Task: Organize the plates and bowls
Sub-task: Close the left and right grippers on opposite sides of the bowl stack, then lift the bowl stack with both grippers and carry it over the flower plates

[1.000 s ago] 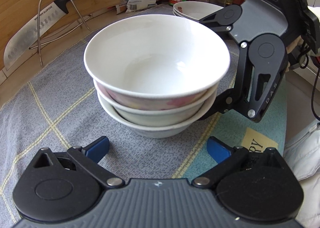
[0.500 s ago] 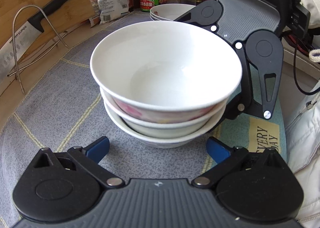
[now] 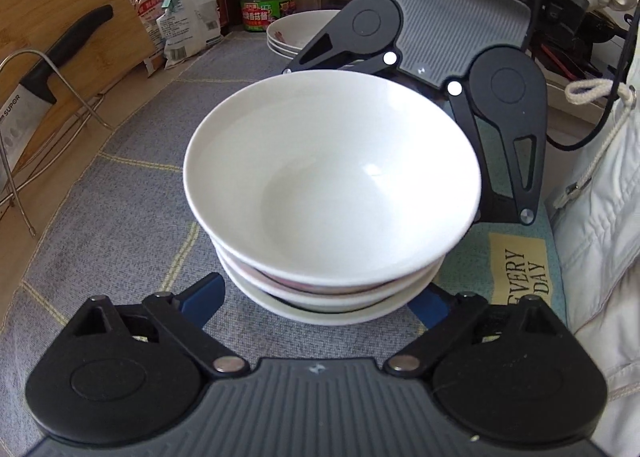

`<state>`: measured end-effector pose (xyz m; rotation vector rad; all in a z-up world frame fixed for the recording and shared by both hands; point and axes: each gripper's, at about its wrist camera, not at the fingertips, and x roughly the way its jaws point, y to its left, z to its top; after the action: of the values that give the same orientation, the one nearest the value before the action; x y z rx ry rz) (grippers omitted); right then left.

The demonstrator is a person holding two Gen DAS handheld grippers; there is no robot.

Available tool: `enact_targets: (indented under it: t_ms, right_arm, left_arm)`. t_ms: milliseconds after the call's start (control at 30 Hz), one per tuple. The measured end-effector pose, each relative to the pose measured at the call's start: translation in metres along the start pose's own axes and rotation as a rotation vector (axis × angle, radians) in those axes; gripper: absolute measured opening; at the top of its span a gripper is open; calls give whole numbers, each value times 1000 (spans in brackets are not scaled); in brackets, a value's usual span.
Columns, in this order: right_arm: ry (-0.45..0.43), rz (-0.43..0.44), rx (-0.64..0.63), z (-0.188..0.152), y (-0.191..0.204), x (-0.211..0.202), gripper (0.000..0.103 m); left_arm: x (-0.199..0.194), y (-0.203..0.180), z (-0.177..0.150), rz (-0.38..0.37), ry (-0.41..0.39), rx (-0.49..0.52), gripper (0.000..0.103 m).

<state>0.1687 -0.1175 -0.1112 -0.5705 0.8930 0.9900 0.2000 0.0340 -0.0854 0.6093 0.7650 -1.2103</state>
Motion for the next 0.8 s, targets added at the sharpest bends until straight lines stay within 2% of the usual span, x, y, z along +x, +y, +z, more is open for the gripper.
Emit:
enact_targets:
  t_ms: [233,800]
  right_arm:
    - [6,16,0,0,2,-3,89]
    - [12,-10,3,1,7,-9,87]
  left_arm:
    - [-1,1,1,-31,6,-1,91]
    - [0,2,3,-60,4,18,87]
